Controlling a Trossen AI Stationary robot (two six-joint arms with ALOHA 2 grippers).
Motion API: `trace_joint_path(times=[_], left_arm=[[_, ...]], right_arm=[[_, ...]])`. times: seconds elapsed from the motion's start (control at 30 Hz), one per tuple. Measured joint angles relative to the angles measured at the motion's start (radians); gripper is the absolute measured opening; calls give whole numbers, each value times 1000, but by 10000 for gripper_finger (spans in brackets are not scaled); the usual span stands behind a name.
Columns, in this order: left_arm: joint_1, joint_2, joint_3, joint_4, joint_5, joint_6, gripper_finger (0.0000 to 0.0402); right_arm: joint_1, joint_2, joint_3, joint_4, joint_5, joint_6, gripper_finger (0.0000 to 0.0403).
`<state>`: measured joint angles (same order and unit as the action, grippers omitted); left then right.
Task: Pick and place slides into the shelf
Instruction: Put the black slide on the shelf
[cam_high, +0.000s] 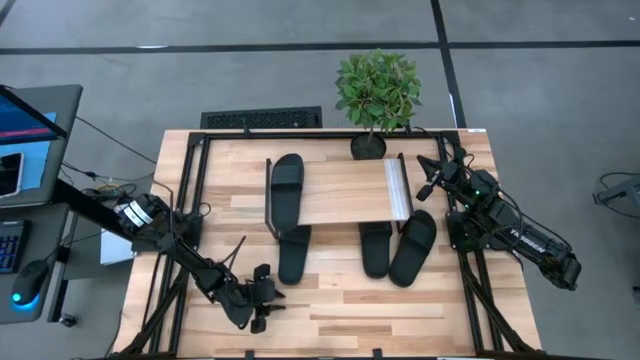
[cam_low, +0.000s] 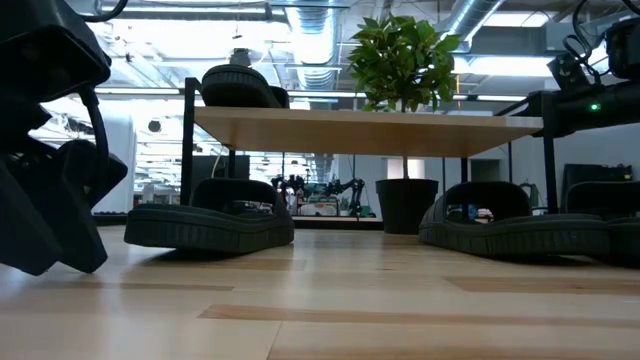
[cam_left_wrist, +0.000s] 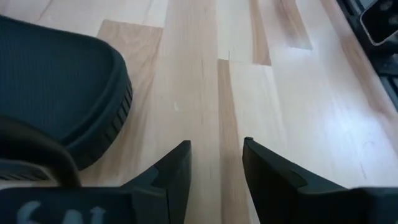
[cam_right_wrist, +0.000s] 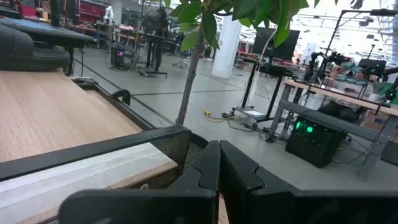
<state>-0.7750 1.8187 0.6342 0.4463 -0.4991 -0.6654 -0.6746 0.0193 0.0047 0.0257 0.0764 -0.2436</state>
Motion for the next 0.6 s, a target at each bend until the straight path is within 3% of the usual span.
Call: trace_joint_path(times=[0.27,0.6], left_arm=[[14,0,0,10,-3,-49,133],[30,0,8,10,27,14,151]], right_arm=[[0,0,0,0,0,0,0],[0,0,0,0,0,0,0]])
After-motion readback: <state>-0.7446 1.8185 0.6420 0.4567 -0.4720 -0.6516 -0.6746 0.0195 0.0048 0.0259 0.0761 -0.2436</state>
